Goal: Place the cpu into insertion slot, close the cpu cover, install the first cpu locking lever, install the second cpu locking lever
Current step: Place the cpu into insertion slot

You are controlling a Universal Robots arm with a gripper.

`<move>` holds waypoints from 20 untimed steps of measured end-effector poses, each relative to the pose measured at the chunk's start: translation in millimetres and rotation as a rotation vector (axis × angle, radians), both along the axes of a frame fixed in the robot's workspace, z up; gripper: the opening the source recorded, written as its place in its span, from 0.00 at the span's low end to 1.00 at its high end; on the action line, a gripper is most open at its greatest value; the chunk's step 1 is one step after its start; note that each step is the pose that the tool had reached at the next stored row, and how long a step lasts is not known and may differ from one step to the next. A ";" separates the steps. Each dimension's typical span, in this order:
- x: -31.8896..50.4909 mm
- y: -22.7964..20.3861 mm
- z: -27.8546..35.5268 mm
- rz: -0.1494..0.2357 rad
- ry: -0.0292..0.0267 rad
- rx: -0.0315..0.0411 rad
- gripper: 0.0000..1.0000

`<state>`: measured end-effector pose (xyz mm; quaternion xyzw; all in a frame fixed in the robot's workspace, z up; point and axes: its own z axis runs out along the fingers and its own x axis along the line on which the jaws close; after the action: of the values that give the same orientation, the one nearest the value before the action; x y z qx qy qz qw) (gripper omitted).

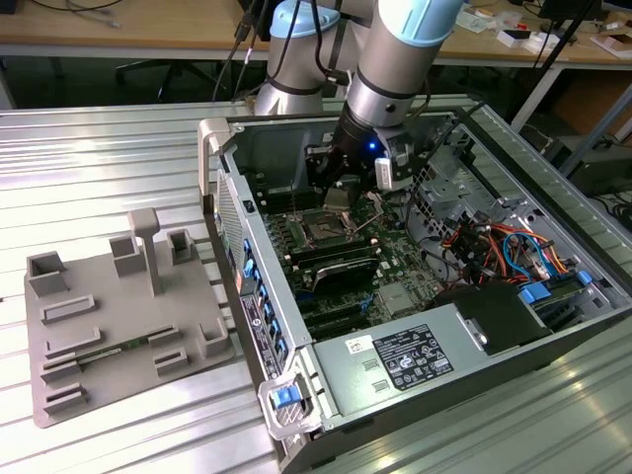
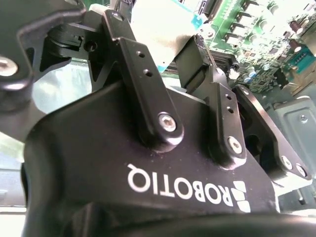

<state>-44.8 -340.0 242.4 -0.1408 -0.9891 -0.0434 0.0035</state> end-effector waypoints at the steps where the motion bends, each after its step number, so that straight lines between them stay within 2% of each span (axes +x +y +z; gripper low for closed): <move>1: 0.1 0.0 -0.2 -0.008 -0.0001 -0.0005 0.55; 9: 0.0 0.0 -1.4 -0.065 0.0000 -0.0085 0.55; 20: 0.0 0.0 -2.9 -0.128 0.0002 -0.0109 0.55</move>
<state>-44.7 -340.0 239.4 -0.2038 -0.9783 -0.0381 0.0001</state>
